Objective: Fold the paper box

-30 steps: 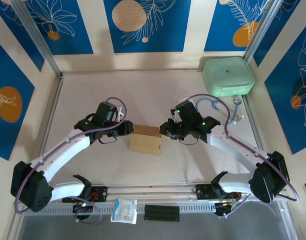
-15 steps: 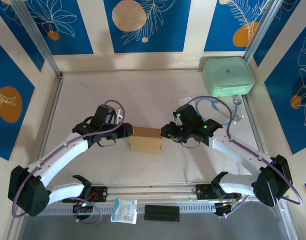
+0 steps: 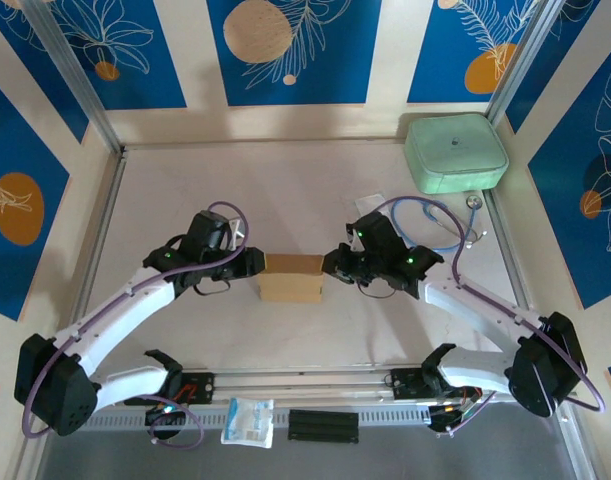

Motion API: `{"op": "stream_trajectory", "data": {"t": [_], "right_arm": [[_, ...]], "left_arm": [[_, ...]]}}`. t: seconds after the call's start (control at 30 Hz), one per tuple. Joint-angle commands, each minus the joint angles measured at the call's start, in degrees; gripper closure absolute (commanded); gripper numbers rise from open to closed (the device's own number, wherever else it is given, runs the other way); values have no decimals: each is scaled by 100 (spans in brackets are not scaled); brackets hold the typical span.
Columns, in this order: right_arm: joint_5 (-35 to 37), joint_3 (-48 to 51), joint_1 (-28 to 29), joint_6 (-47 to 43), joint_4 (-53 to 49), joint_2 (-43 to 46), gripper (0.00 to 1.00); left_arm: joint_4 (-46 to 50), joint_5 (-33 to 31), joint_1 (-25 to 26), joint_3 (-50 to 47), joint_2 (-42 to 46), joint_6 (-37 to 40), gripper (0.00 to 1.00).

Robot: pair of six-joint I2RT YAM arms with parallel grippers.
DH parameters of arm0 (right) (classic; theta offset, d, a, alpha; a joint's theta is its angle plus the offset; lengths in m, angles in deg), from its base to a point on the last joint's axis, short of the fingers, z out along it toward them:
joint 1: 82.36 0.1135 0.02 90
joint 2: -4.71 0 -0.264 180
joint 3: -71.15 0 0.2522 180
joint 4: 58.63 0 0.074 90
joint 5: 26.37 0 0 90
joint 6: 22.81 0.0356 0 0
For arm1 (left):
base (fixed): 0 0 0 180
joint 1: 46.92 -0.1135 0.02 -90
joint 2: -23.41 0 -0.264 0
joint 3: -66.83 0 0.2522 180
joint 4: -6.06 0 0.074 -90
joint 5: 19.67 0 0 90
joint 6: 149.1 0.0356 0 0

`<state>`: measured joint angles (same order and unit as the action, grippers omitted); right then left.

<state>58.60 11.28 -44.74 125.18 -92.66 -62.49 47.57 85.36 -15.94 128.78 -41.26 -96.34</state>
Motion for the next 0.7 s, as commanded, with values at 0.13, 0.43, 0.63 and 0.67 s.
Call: {"op": "stream_trajectory", "data": {"t": [0.13, 0.43, 0.63, 0.67], "right_arm": [[292, -415, -222, -236, -1395, -294, 51], [-196, -953, -510, -414, -915, -775, 56], [-590, -1024, -375, -377, -703, -1159, 57], [-528, -1023, -356, -347, -735, -1136, 56]], "left_arm": [[309, 98, 6, -213, -48, -16, 58], [219, 110, 17, -221, -64, -33, 57], [222, 112, 18, -213, -90, 1, 57], [219, 111, 16, -213, -90, 4, 57]]}}
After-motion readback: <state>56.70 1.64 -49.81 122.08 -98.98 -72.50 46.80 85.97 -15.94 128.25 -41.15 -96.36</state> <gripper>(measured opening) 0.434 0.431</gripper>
